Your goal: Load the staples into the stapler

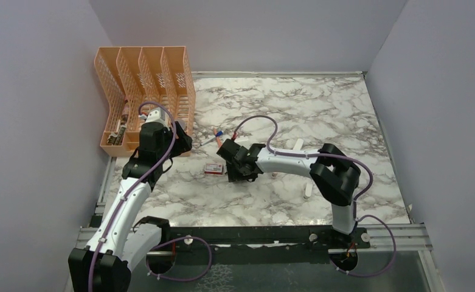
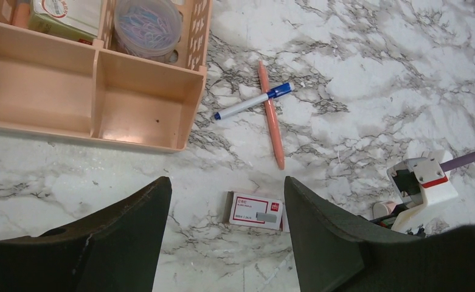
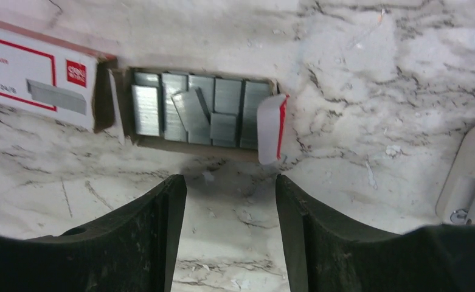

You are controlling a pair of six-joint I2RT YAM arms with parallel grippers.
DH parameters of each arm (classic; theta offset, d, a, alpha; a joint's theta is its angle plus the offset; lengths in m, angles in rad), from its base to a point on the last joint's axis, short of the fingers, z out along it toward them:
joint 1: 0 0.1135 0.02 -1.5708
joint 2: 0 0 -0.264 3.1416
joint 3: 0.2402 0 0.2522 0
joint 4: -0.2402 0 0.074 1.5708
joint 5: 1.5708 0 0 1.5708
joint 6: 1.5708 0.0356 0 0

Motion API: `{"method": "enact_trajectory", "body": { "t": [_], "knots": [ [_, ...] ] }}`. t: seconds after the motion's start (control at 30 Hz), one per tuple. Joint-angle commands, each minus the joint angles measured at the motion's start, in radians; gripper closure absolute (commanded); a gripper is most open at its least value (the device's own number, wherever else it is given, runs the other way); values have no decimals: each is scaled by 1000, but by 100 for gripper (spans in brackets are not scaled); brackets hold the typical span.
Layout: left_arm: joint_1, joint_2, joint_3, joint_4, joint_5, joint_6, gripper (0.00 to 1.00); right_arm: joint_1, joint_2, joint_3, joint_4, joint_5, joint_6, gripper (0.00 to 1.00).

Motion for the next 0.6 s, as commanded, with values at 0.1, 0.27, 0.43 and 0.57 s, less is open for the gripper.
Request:
{"method": "enact_trajectory", "body": {
  "t": [0.1,0.27,0.43,0.57],
  "knots": [
    [-9,1,31,-13,-42,20,30,-21,115,107,7,78,4,42],
    [-12,4,30,-13,-41,18,30,-43,159,161,28,77,-22,44],
    [-14,2,33,-15,-37,18,30,-55,186,216,-1,93,-26,45],
    [-14,1,38,-16,-22,17,30,-59,111,196,-8,126,-34,44]
  ]
}}
